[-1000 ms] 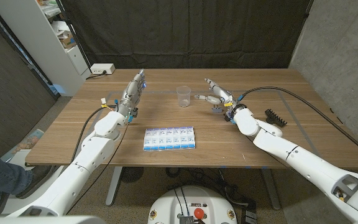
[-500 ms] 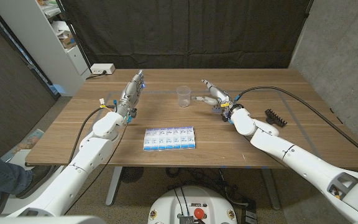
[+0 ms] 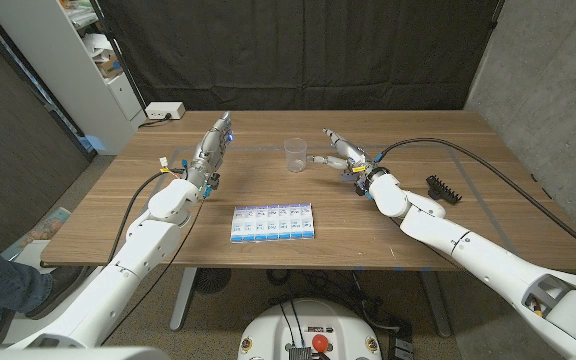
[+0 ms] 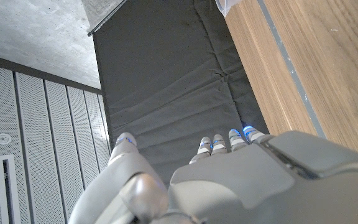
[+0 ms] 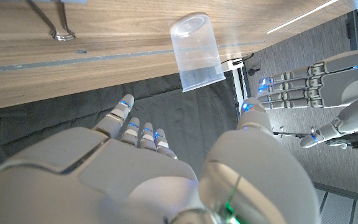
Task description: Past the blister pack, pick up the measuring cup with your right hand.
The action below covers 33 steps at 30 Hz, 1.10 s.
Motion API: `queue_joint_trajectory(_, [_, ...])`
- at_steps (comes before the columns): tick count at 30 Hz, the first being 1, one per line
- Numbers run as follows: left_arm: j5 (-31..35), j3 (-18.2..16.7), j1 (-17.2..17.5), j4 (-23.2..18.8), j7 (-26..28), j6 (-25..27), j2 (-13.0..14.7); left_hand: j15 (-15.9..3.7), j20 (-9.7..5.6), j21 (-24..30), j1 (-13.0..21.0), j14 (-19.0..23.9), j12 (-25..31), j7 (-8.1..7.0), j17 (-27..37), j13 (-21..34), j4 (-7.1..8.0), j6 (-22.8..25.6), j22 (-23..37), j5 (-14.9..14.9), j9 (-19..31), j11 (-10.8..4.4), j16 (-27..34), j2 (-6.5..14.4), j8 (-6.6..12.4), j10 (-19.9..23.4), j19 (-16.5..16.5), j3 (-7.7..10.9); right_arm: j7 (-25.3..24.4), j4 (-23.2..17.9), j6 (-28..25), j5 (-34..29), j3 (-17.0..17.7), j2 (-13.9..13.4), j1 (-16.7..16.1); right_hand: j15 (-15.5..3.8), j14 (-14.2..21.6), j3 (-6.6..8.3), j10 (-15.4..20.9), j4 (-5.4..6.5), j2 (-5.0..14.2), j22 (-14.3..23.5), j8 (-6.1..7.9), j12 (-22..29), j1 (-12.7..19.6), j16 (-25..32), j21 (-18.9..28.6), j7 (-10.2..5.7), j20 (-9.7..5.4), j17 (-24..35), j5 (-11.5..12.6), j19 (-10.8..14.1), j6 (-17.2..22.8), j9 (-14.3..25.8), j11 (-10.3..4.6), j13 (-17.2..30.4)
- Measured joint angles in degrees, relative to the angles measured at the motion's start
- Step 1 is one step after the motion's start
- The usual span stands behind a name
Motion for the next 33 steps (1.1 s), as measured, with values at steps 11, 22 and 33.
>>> queue_joint_trajectory(11, [0.3, 0.1, -0.1, -0.4, 0.4, 0.7, 0.3, 0.00, 0.00, 0.0, 0.0, 0.0, 0.0, 0.00, 0.0, 0.0, 0.24, 0.0, 0.0, 0.0, 0.0, -0.20, 0.0, 0.0, 0.00, 0.2, 0.0, -0.24, 0.1, 2.5, 0.7, 0.0, -0.8, 1.2, 1.3, 0.00, 0.0, -0.24, 0.0, -0.24, 0.00, 0.0, 0.00, 0.0, 0.0, 0.2, 0.0, 0.00, 0.00, 0.0, 0.4, 0.0, 0.0, 0.0, 0.00, 0.3])
queue_joint_trajectory(22, [0.4, 0.1, -0.4, -0.5, 0.6, 0.8, 0.4, 0.00, 0.00, 0.0, 0.0, 0.0, 0.0, 0.00, 0.0, 0.0, 0.23, 0.0, 0.0, 0.0, 0.0, -0.20, 0.0, 0.0, 0.00, 0.2, 0.0, -0.23, 0.1, 5.1, 1.6, 0.1, -1.6, 2.5, 2.8, 0.00, 0.0, -0.40, 0.0, -0.08, -0.32, 0.0, 0.00, 0.0, 0.3, 0.2, 0.0, 0.00, 0.22, 0.0, 0.6, -0.2, 0.0, 0.0, 0.00, 0.3])
queue_joint_trajectory(33, [0.4, 0.2, -1.1, 0.2, 0.5, 0.9, 0.3, 0.00, 0.00, 0.2, 0.3, 0.0, 0.0, 0.00, 0.0, 0.0, 0.05, 0.0, 0.0, 0.0, 0.0, -0.20, 0.0, 0.3, 0.00, 0.2, 0.0, -0.42, -0.3, 6.8, 1.6, 0.3, -2.1, 3.4, 3.7, 0.00, 0.0, -0.47, 0.3, -0.01, -0.32, 0.0, 0.00, 0.0, 0.3, 0.2, 0.0, 0.00, 0.21, 0.0, 0.6, -0.2, 0.0, 0.0, -0.31, 0.3])
